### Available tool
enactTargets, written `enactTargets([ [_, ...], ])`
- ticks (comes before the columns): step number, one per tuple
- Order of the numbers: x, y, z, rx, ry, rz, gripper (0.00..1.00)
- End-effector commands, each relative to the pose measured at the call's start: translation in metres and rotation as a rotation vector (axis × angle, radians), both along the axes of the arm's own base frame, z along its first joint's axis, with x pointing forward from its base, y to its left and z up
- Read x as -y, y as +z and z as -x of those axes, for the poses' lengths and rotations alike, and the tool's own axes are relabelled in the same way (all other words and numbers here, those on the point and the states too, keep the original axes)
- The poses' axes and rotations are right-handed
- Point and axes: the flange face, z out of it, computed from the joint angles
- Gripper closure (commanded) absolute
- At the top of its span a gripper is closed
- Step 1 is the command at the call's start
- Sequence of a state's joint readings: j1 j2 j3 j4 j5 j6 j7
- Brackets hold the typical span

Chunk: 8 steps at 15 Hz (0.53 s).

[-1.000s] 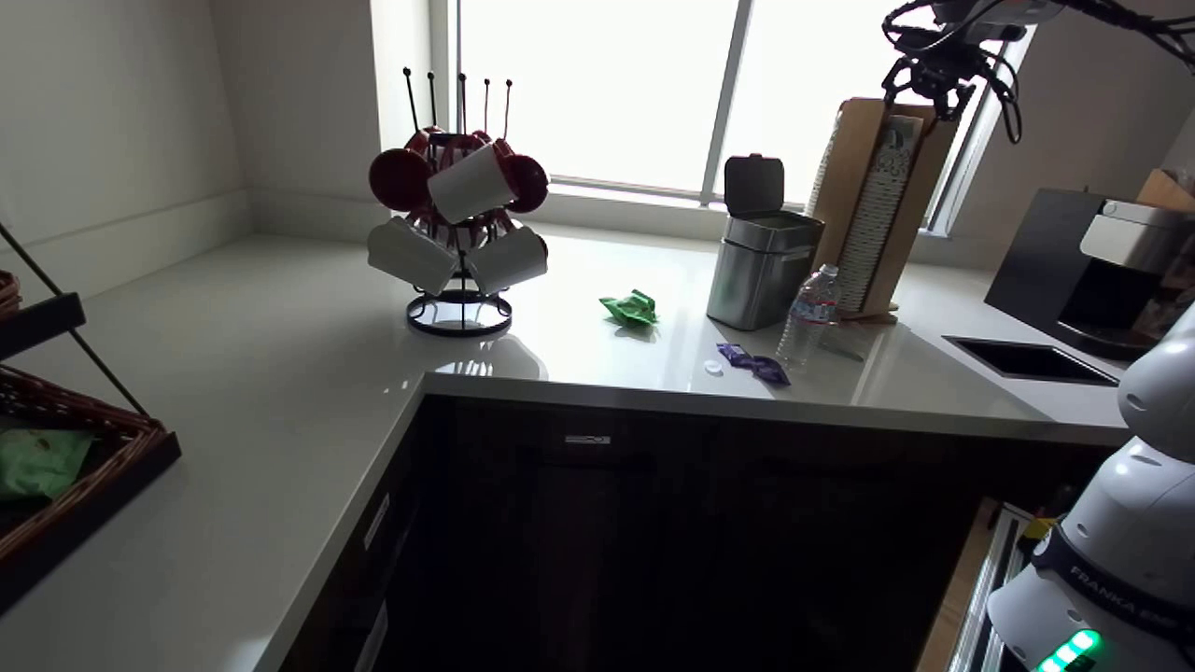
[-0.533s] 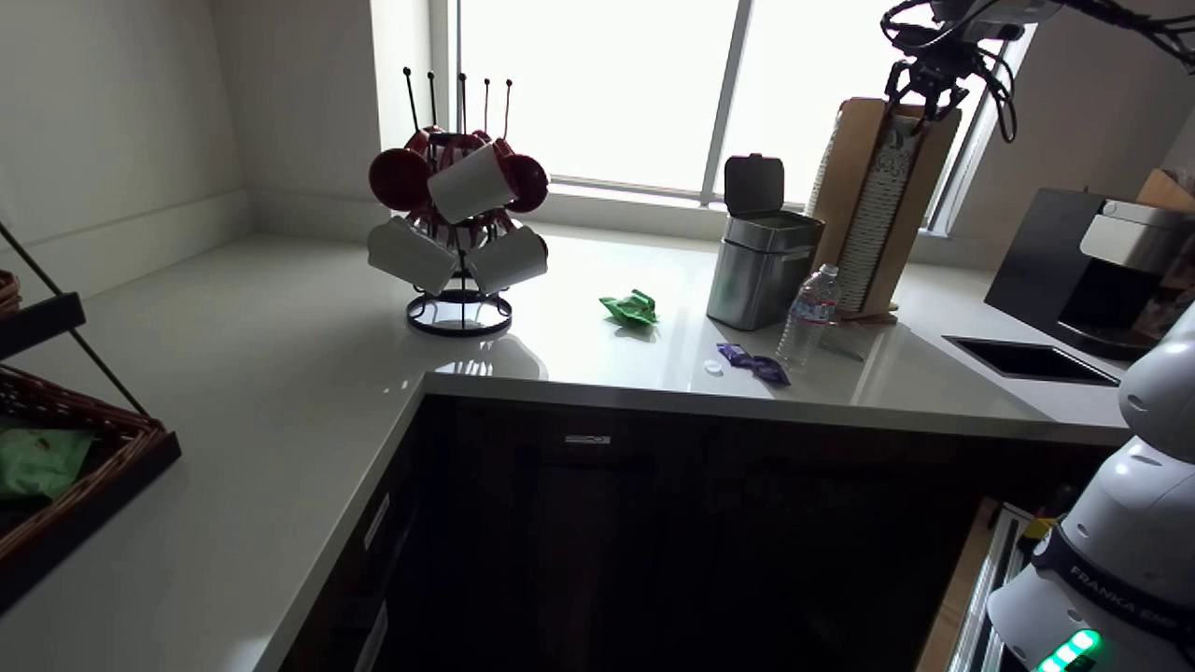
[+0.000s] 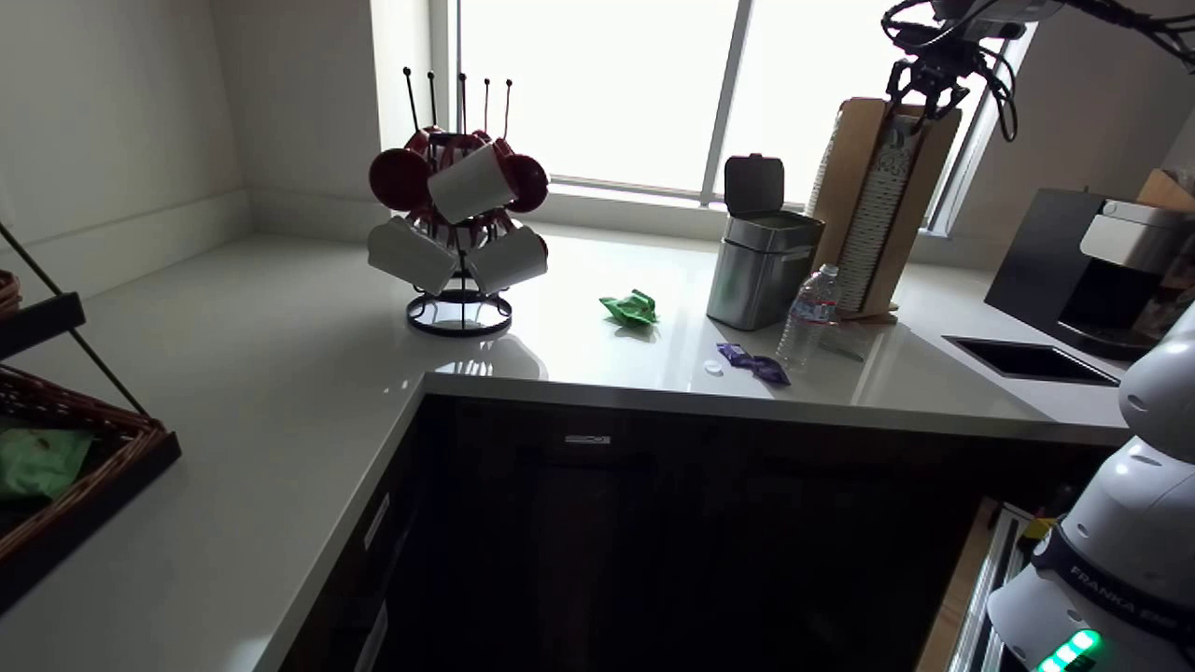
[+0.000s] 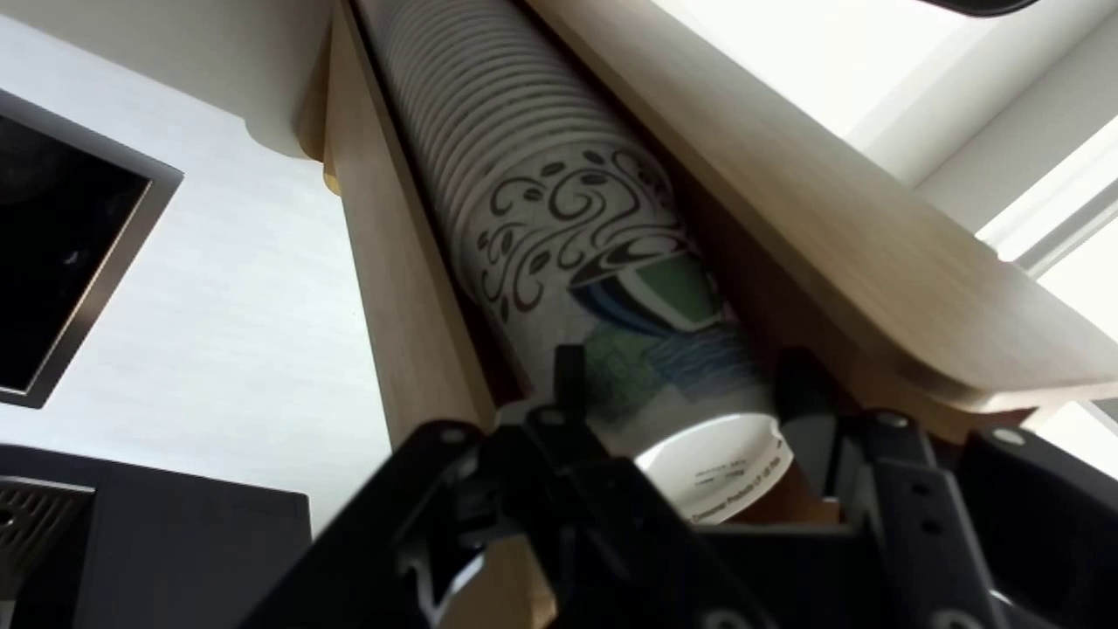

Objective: Pick up one cup from the stacked cups on the cup order and put it on the table

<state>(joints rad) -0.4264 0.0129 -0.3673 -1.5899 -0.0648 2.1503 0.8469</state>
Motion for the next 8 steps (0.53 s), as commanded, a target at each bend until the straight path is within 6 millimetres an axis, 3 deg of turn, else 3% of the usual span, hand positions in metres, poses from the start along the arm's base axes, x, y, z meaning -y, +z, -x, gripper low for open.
enactTargets([
  [1, -0.005, 0.013, 0.003, 0.03, -0.009, -0.003, 0.69],
  [8, -0.009, 0.026, 0.008, 0.043, -0.003, 0.019, 0.69],
])
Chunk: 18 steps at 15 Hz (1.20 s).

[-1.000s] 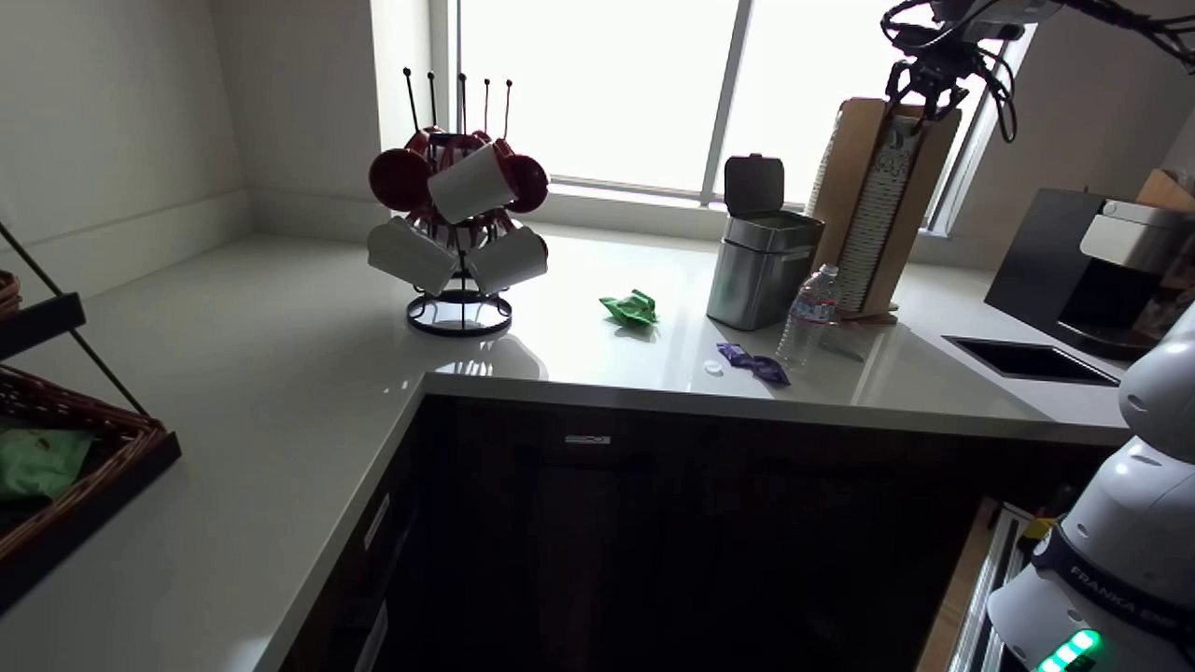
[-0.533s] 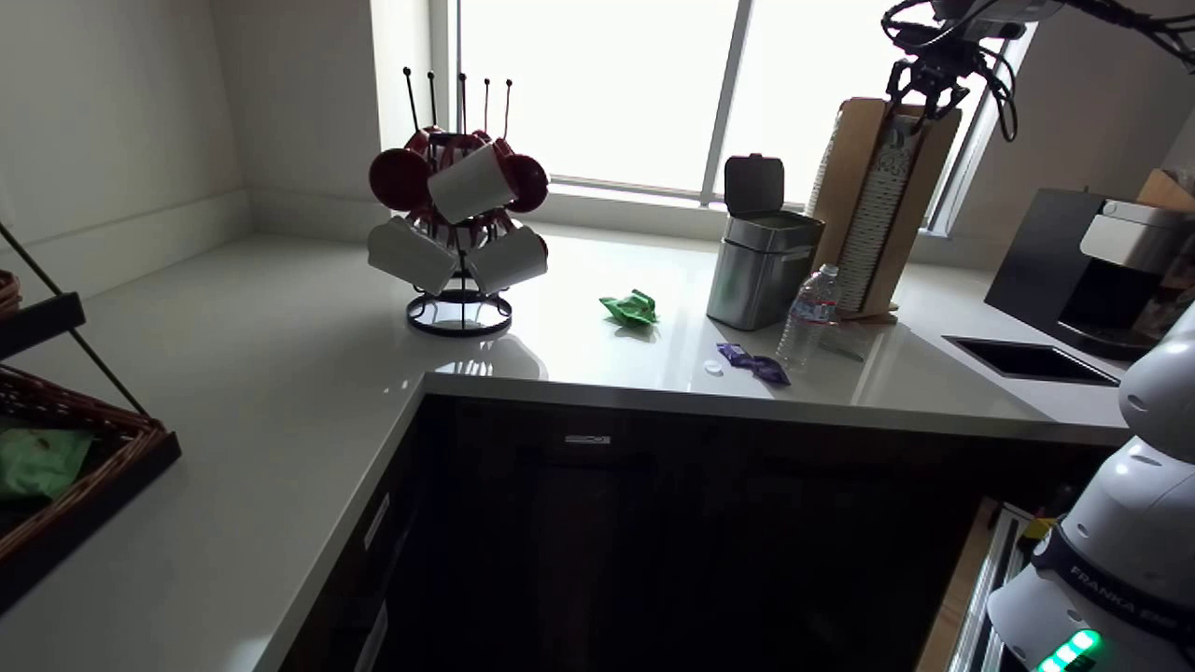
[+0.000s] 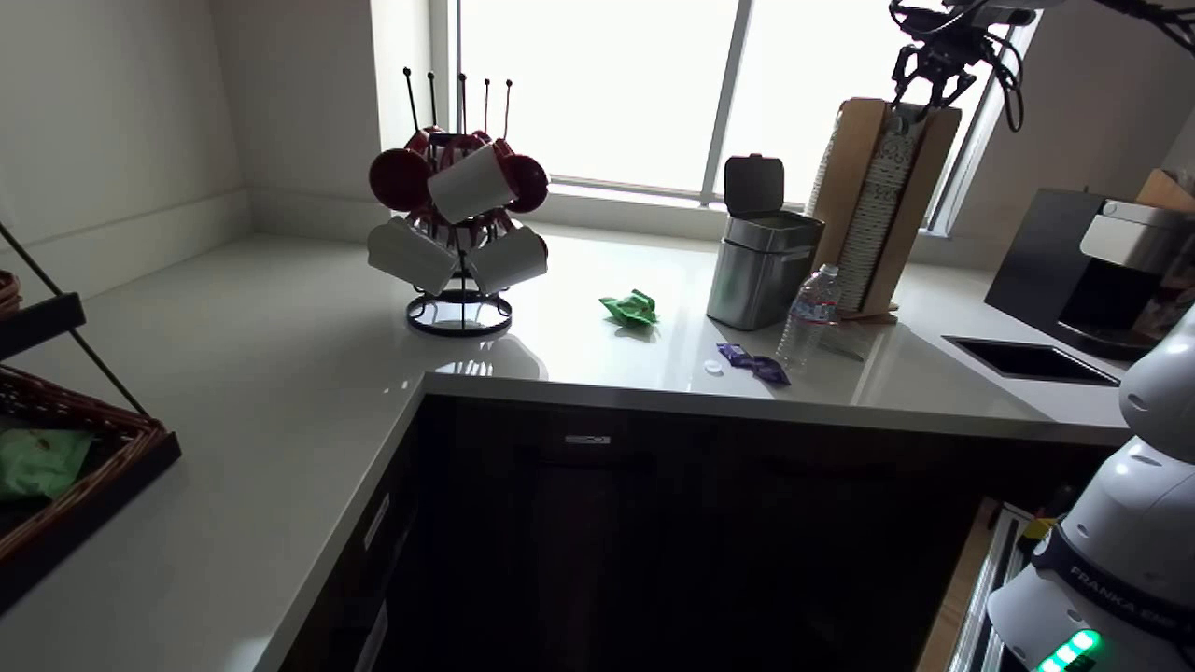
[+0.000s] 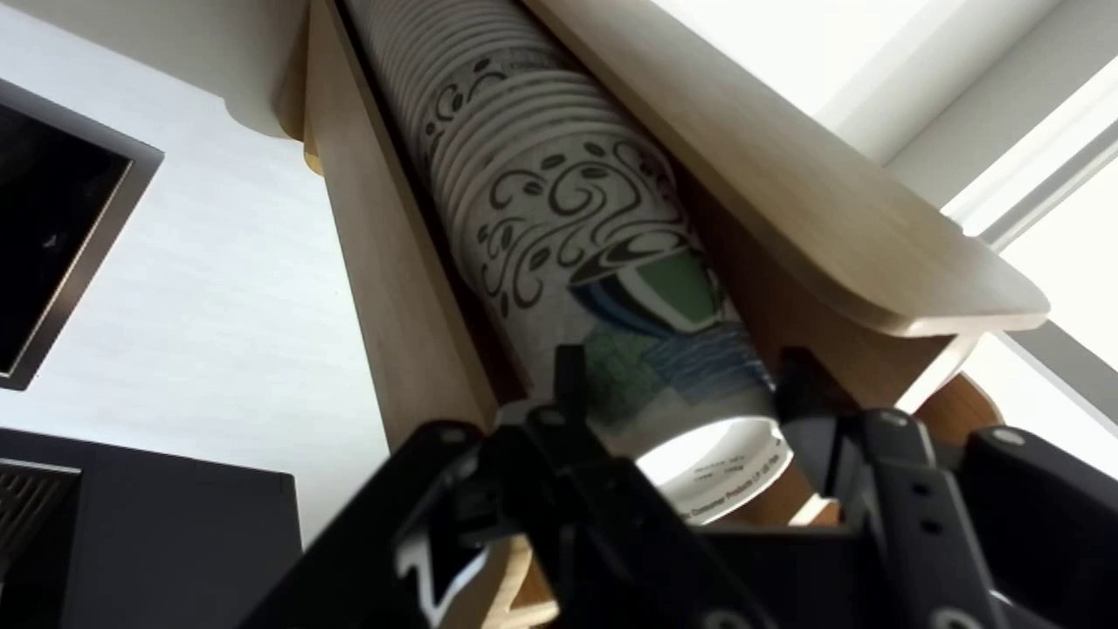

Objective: Pick up one cup from the stacked cups on the cup order and put it on the table

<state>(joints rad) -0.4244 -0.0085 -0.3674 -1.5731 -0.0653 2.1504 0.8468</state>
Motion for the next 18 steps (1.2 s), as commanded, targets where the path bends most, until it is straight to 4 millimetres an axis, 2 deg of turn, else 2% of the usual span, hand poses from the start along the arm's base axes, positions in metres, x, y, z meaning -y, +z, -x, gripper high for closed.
enactTargets([
  [1, -0.0052, 0.0037, 0.0006, 0.008, -0.003, -0.003, 0.69],
  [6, -0.007, -0.0016, -0.0034, -0.008, 0.01, 0.0, 0.69],
  [7, -0.0075, -0.0018, -0.0038, -0.01, 0.011, 0.002, 0.64],
  [8, -0.0079, -0.0015, -0.004, -0.01, 0.012, 0.004, 0.51],
  [9, -0.0083, -0.0012, -0.0041, -0.01, 0.014, 0.006, 0.7],
  [11, -0.0091, -0.001, -0.0044, -0.011, 0.015, 0.009, 0.7],
  [12, -0.0094, -0.0009, -0.0045, -0.011, 0.016, 0.01, 0.68],
  [13, -0.0097, -0.001, -0.0046, -0.013, 0.016, 0.011, 0.57],
  [14, -0.0099, -0.001, -0.0047, -0.013, 0.016, 0.013, 0.39],
  [16, -0.0108, -0.0005, -0.005, -0.013, 0.019, 0.015, 0.29],
  [18, -0.0121, -0.0001, -0.006, -0.012, 0.022, 0.016, 0.34],
])
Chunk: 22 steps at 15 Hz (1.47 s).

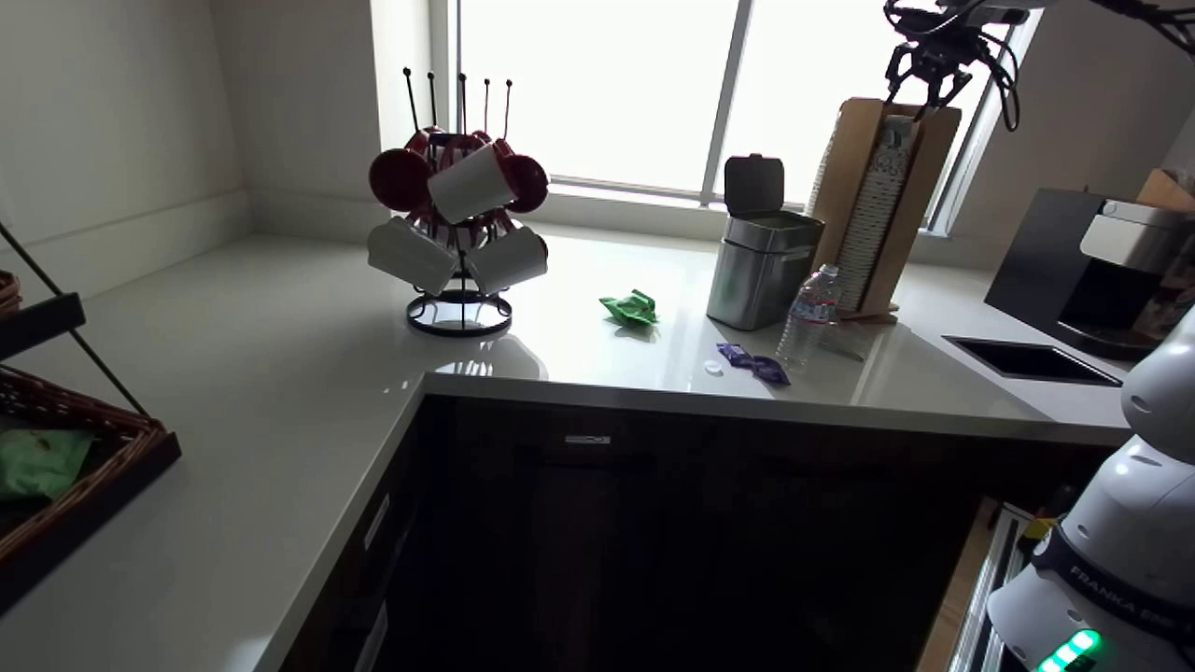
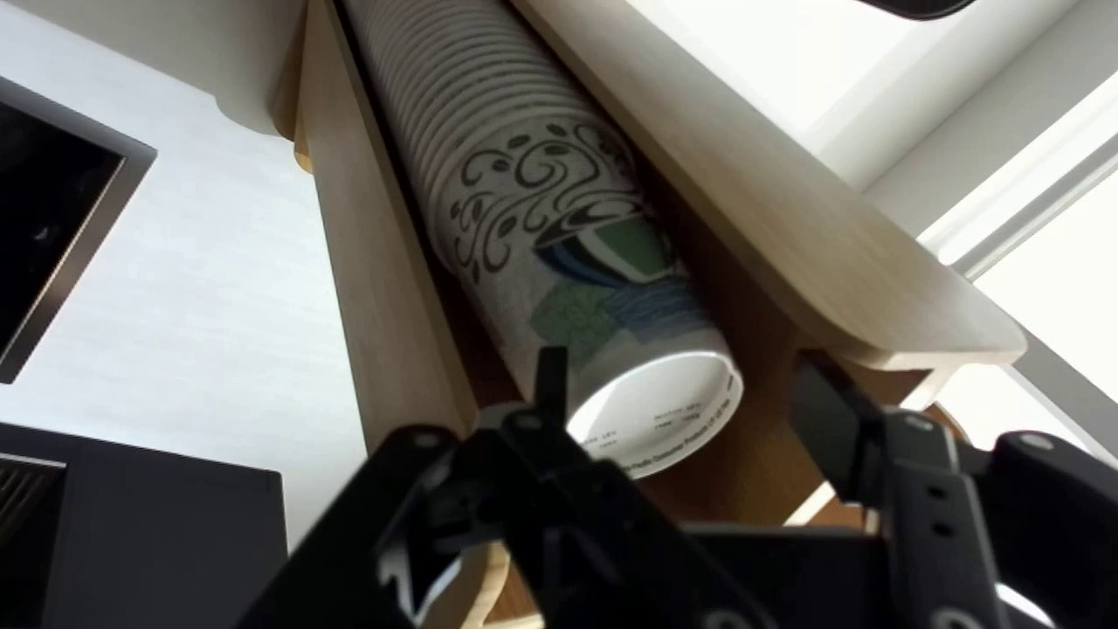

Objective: Pick up one cup from the stacked cups on the cup order and put it on the table

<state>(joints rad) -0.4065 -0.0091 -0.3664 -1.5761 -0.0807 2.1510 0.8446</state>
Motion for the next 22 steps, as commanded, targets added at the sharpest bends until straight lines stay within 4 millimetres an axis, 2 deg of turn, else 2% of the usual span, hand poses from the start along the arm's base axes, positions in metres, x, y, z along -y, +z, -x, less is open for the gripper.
enactTargets([
  [1, -0.005, 0.001, 0.001, 0.001, 0.003, 0.006, 0.35],
  [3, -0.005, 0.0, 0.001, 0.001, 0.004, 0.006, 0.57],
  [4, -0.006, 0.0, 0.001, 0.0, 0.004, 0.006, 0.63],
  [6, -0.005, 0.0, 0.002, -0.003, 0.003, 0.008, 0.69],
  [8, -0.004, 0.0, 0.002, -0.004, 0.002, 0.009, 0.67],
  [10, -0.004, -0.001, 0.003, -0.007, 0.003, 0.01, 0.59],
  [11, -0.004, -0.001, 0.003, -0.008, 0.003, 0.009, 0.51],
  [13, -0.004, -0.001, 0.005, -0.006, 0.0, 0.004, 0.45],
  [14, -0.004, 0.001, 0.006, -0.004, -0.003, 0.001, 0.36],
  [16, -0.005, 0.003, 0.01, -0.001, -0.01, -0.005, 0.31],
  [17, -0.005, 0.004, 0.011, -0.001, -0.01, -0.002, 0.37],
  [21, -0.004, 0.002, 0.012, -0.011, -0.008, -0.008, 0.47],
  [22, -0.003, 0.0, 0.011, -0.014, -0.008, -0.009, 0.54],
])
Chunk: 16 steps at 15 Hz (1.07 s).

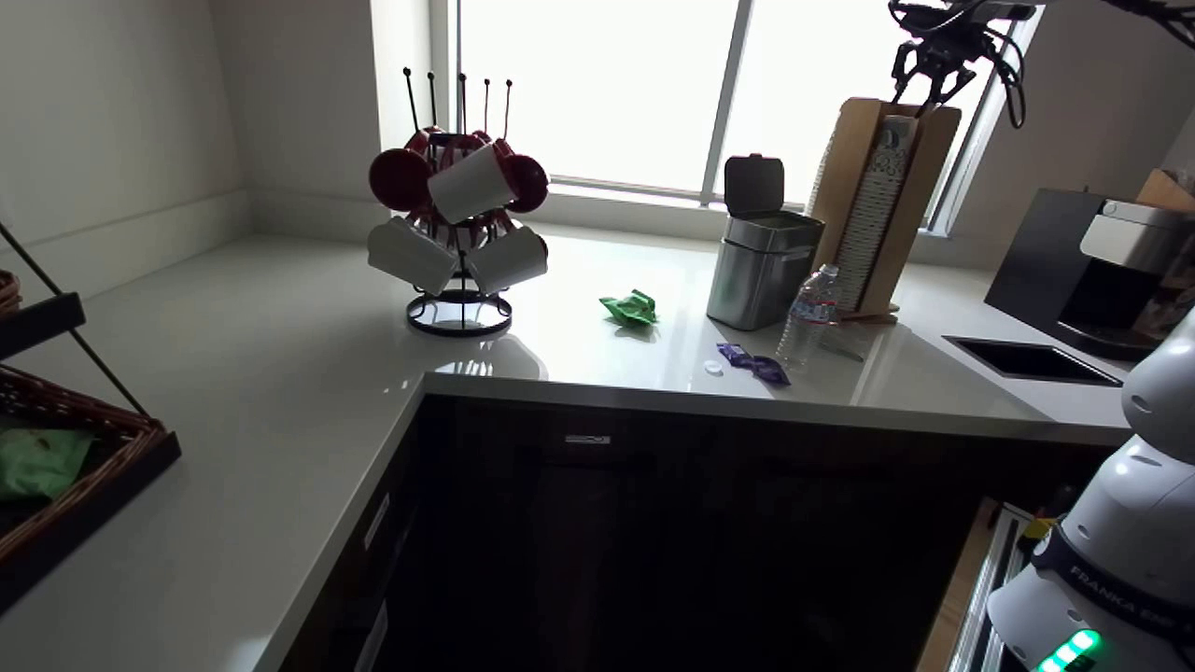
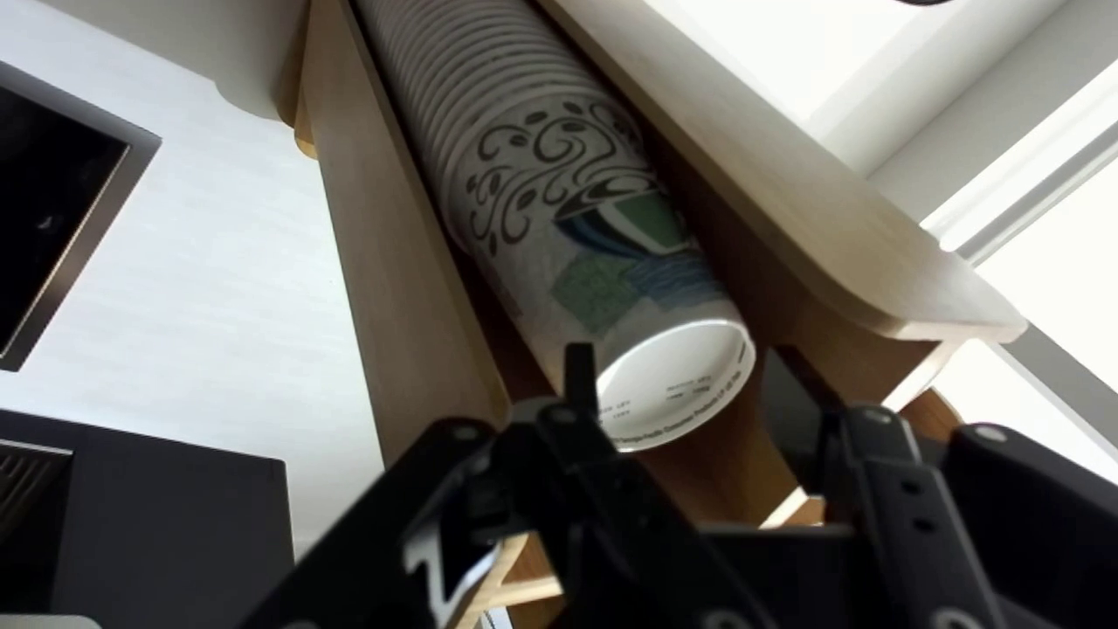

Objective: Pick up one cup from the stacked cups on the cup order and put it on the table

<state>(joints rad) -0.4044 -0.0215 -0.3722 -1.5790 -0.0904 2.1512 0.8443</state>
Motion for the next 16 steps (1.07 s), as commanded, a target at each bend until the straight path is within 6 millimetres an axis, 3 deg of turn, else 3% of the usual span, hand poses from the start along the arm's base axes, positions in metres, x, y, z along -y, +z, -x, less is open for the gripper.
enactTargets([
  [1, -0.003, -0.007, 0.005, -0.019, -0.004, -0.021, 0.52],
  [8, -0.003, -0.016, 0.004, -0.038, -0.002, -0.033, 0.57],
  [9, -0.002, -0.017, 0.004, -0.04, -0.002, -0.034, 0.65],
  [10, -0.002, -0.017, 0.004, -0.038, -0.003, -0.034, 0.81],
  [12, -0.003, -0.014, 0.004, -0.033, -0.002, -0.03, 0.96],
  [16, -0.003, -0.013, 0.005, -0.037, 0.001, -0.03, 1.0],
])
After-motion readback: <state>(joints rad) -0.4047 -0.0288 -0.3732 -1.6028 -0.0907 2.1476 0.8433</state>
